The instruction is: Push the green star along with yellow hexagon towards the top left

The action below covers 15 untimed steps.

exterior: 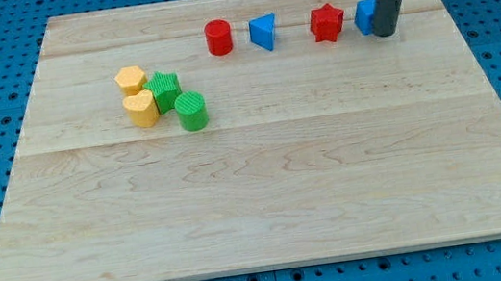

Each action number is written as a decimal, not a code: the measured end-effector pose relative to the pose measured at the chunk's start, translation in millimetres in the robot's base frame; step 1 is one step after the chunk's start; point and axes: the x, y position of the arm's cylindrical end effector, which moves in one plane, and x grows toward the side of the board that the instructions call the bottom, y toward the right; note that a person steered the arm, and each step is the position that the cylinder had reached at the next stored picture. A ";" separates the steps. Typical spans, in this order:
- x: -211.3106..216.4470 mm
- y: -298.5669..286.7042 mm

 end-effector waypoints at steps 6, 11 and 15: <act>117.6 -257.0; 65.8 -287.8; -49.2 -391.2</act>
